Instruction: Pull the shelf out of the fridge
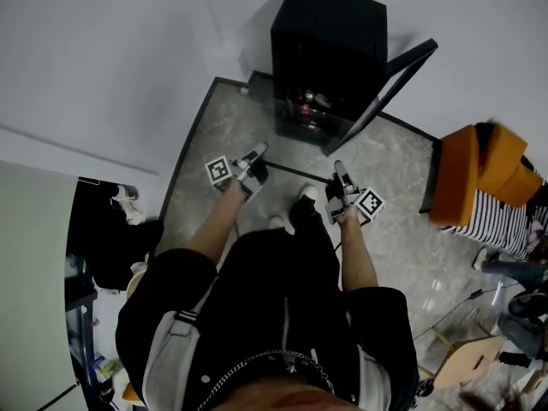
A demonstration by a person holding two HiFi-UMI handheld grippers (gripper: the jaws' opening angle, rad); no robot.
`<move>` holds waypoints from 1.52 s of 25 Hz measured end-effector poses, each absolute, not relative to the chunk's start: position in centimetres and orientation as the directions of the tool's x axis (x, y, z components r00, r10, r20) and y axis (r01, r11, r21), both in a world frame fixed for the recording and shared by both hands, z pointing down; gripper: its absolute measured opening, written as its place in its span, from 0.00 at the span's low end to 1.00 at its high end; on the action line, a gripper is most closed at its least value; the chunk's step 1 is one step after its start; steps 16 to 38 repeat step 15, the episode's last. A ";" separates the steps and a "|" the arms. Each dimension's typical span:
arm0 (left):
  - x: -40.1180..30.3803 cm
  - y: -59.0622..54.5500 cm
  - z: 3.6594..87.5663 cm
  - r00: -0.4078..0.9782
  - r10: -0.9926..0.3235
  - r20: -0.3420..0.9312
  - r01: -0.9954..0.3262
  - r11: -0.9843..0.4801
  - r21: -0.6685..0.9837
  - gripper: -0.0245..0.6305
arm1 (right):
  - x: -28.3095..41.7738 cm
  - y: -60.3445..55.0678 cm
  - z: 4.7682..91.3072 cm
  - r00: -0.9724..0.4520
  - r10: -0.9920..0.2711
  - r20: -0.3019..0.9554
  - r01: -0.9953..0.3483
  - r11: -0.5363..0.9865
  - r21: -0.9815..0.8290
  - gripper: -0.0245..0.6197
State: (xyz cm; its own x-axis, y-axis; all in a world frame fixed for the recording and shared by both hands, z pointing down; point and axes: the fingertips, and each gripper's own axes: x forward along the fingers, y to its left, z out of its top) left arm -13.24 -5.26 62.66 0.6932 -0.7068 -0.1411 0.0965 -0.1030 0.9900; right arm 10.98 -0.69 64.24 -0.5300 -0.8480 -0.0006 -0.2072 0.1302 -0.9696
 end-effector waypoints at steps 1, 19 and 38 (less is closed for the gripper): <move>-13.3 -4.9 62.6 0.693 -0.707 -0.143 0.098 -0.104 0.990 0.08 | 11.0 -0.4 64.3 -0.531 -0.847 0.003 -0.212 0.129 -0.969 0.09; -13.9 -2.6 62.1 0.690 -0.706 -0.161 0.102 -0.126 0.987 0.08 | 10.4 1.8 63.3 -0.540 -0.842 -0.008 -0.224 0.153 -0.962 0.09; -13.9 -2.6 62.1 0.690 -0.706 -0.161 0.102 -0.126 0.987 0.08 | 10.4 1.8 63.3 -0.540 -0.842 -0.008 -0.224 0.153 -0.962 0.09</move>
